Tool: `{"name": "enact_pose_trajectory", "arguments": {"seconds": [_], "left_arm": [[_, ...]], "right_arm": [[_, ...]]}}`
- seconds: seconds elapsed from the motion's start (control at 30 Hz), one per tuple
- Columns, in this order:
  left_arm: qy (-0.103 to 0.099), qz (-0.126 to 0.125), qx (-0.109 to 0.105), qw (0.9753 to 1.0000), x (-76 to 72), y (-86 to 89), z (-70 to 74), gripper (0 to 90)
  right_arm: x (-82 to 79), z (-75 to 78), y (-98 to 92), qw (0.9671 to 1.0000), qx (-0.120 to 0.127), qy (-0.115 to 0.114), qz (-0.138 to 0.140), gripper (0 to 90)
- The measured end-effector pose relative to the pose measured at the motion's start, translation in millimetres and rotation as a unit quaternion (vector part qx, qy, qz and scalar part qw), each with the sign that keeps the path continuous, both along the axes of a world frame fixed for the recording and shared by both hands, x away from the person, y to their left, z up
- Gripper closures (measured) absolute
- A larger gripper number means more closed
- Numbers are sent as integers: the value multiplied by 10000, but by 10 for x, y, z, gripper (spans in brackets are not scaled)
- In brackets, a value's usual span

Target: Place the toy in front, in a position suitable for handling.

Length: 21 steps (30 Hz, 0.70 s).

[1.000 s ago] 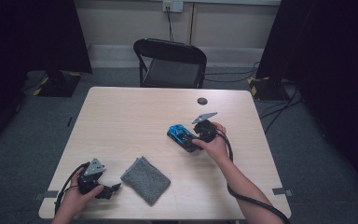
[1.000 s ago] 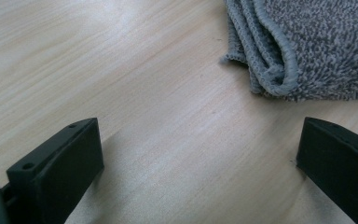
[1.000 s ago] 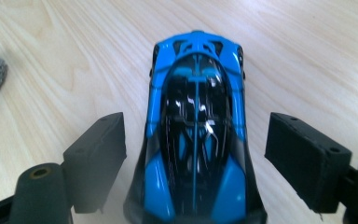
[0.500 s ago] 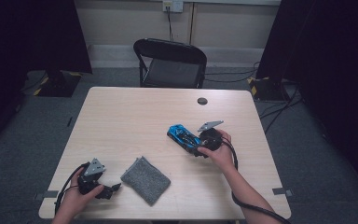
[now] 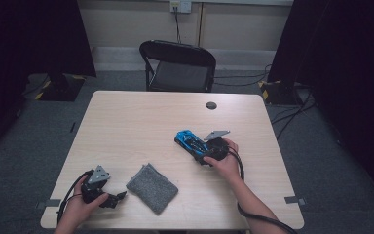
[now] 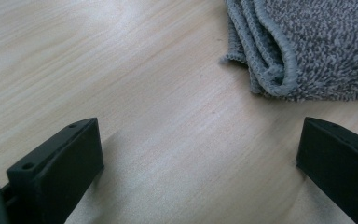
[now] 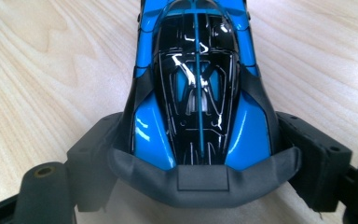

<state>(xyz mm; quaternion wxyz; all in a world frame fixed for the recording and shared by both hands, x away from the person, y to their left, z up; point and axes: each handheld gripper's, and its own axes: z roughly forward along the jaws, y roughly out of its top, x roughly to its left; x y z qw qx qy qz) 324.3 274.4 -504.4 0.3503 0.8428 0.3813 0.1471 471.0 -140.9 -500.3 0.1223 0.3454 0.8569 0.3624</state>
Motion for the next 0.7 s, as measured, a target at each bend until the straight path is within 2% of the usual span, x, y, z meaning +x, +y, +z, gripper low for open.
{"name": "enact_pose_trajectory", "arguments": {"seconds": [0.13,0.2,0.37,0.43,0.5,0.53,0.6,0.63,0.7], "left_arm": [[1,9,2,10000,-1,-2,0,0],[16,48,-5,10000,-13,-10,2,0],[243,65,136,9996,-10,-45,47,5],[242,51,169,9996,-7,-34,73,45],[231,94,59,9997,-10,-11,100,177],[279,106,6,9996,-4,5,111,211],[334,129,-12,9994,-2,21,120,209],[317,134,24,9994,-2,20,135,209],[247,147,-38,9996,-1,16,199,209]], "right_arm": [[-31,-45,-3,9997,43,-242,-14,212],[-32,-45,-3,9997,42,-245,-23,216],[-33,-45,-4,9996,59,-270,28,237],[-40,-45,1,9996,51,-279,-15,238],[-43,-45,2,9996,52,-276,-29,238],[-44,-45,2,9996,52,-277,-32,238],[-43,-45,2,9996,52,-277,-31,238],[-43,-45,2,9996,53,-276,-30,238],[-43,-45,2,9996,53,-275,-31,238]]}}
